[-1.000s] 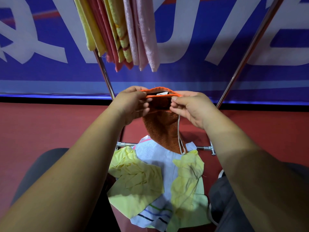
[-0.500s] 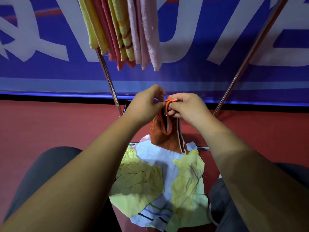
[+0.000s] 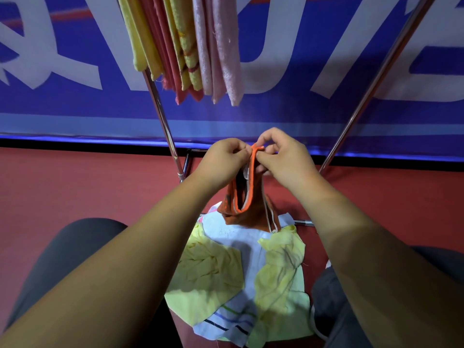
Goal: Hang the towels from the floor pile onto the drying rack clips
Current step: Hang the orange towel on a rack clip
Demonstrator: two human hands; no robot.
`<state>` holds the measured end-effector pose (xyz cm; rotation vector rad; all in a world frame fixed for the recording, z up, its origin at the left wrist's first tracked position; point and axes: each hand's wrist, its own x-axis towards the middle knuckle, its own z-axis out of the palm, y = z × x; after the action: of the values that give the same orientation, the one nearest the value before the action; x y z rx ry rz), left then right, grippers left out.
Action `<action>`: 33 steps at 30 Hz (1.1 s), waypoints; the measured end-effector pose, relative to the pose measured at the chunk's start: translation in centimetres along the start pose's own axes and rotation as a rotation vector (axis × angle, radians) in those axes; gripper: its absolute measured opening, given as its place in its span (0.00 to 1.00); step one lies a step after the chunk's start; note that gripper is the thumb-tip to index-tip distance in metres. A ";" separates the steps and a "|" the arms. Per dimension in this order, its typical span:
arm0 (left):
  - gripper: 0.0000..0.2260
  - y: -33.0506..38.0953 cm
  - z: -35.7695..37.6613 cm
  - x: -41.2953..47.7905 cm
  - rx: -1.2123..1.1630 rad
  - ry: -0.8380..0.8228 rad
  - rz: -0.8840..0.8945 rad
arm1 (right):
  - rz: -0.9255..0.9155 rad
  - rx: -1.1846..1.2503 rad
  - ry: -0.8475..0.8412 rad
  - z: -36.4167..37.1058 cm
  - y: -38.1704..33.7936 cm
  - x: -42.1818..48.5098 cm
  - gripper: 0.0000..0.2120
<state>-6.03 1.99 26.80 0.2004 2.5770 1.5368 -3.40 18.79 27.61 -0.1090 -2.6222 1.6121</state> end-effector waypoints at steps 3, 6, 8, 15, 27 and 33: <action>0.11 -0.2 -0.1 0.1 -0.109 0.008 -0.031 | -0.025 -0.061 0.026 0.0 0.2 0.2 0.07; 0.13 -0.3 -0.3 0.1 -0.111 0.046 -0.021 | -0.081 -0.187 0.053 -0.2 0.6 0.5 0.06; 0.10 -0.2 -0.4 0.0 -0.051 0.083 0.007 | -0.050 -0.203 0.049 -0.3 0.8 0.7 0.05; 0.05 0.3 -0.8 -0.2 0.069 0.020 0.102 | 0.001 -0.171 0.018 -0.1 1.0 0.8 0.05; 0.03 0.1 -1.2 0.0 0.120 -0.050 0.136 | -0.003 -0.182 0.041 -0.1 1.4 1.1 0.14; 0.05 0.4 -1.5 -0.2 0.095 -0.077 0.092 | -0.039 -0.230 0.049 -0.3 1.2 0.7 0.06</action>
<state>-6.12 0.80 27.84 0.3851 2.6159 1.4059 -4.02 19.63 26.68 -0.1050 -2.7435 1.2742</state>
